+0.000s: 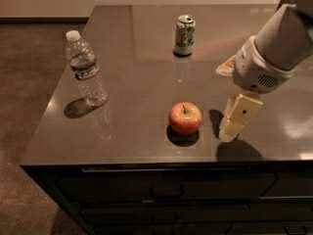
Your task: Move apple near water bottle
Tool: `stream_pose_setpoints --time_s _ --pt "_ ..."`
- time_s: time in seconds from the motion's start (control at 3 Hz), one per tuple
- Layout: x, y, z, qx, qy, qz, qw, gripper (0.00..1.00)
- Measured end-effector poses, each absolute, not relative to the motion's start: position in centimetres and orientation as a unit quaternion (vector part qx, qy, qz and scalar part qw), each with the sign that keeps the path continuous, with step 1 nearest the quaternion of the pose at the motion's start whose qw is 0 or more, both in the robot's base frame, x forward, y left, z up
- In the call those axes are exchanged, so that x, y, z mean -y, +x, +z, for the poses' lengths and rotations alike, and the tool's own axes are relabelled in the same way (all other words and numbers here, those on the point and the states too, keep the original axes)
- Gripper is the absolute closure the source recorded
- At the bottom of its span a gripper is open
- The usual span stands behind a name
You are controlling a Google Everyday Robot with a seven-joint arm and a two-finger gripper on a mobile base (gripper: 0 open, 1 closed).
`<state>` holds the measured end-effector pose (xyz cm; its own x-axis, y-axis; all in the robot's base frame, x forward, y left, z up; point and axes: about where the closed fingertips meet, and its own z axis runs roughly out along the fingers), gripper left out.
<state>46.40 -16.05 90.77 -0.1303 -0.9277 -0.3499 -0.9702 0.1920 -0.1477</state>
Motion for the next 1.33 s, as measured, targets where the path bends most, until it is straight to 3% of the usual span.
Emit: stream_pose_setpoints --time_s 1.33 --pt "9.6 47.3 85.7 -0.71 -0.666 0.121 0.196 0.0"
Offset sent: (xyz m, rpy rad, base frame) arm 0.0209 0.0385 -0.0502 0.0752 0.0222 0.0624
